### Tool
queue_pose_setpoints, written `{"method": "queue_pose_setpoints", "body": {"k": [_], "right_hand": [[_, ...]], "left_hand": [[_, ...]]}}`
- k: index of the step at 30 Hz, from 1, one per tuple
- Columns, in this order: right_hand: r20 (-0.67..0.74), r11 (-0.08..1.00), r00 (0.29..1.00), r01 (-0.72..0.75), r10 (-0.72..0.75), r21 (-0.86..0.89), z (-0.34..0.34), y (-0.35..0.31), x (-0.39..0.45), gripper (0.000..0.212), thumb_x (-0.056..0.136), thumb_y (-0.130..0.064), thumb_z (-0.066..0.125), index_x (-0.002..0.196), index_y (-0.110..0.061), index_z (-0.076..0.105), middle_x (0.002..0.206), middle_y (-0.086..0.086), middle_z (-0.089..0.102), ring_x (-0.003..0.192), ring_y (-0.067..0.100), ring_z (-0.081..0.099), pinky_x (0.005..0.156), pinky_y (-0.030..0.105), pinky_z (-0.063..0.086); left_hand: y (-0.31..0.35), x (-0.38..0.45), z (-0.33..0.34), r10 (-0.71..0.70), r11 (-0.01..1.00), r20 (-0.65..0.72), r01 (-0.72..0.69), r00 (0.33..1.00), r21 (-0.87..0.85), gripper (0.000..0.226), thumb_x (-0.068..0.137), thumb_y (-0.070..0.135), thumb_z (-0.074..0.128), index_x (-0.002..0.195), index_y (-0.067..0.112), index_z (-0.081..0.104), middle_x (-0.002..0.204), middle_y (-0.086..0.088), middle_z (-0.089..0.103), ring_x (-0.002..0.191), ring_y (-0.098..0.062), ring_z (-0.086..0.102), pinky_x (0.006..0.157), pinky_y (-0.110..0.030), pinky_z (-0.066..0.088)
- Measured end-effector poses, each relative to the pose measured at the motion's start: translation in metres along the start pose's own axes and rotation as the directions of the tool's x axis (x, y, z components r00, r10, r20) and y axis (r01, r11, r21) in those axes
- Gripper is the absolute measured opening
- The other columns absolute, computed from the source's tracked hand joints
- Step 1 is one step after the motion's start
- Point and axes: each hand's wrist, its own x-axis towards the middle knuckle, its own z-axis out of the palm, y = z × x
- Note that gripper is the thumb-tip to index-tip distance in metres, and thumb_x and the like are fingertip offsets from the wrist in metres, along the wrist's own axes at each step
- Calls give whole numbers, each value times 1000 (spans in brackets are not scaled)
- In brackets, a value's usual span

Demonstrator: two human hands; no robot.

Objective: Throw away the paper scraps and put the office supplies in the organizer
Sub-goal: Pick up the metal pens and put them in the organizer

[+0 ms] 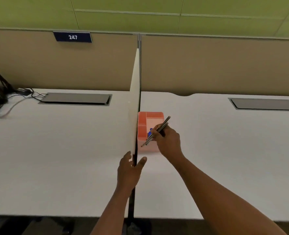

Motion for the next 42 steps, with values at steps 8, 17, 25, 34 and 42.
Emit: {"method": "queue_pose_setpoints", "body": {"k": [8,17,25,34,42], "right_hand": [[96,967,992,102,-81,-234,61,15,69,16,92,-24,61,88,-9,65,76,3,68,72,22,65,68,33,50],[292,880,952,57,95,-471,85,48,90,15,90,-21,60,88,-8,66,82,7,68,78,22,62,70,30,48],[401,873,905,80,139,-482,91,46,90,20,92,-25,60,106,-11,59,96,5,63,82,16,53,72,26,40],[341,882,928,29,152,-471,88,55,72,39,94,-21,57,131,-15,51,118,7,64,102,22,62,84,30,50],[75,969,997,53,-35,-240,52,85,0,21,94,-16,56,113,-13,65,105,0,71,90,10,64,86,20,50]], "left_hand": [[-21,23,26,22,999,27,-22,999,-26,53,94,42,57,142,25,44,145,4,51,121,-5,53,93,-19,40],[-9,83,47,243,836,183,-301,953,458,69,96,27,53,154,23,17,164,3,9,138,-23,41,109,-34,40],[-20,93,51,205,849,136,-245,969,467,73,93,32,59,153,22,18,161,4,24,139,-19,42,108,-31,39],[-24,83,49,207,842,105,-232,973,487,77,93,30,61,154,22,15,159,6,27,139,-15,42,107,-28,40],[-32,48,58,157,824,78,-174,985,539,66,95,32,58,151,18,26,161,2,23,145,-15,30,112,-27,32]]}}
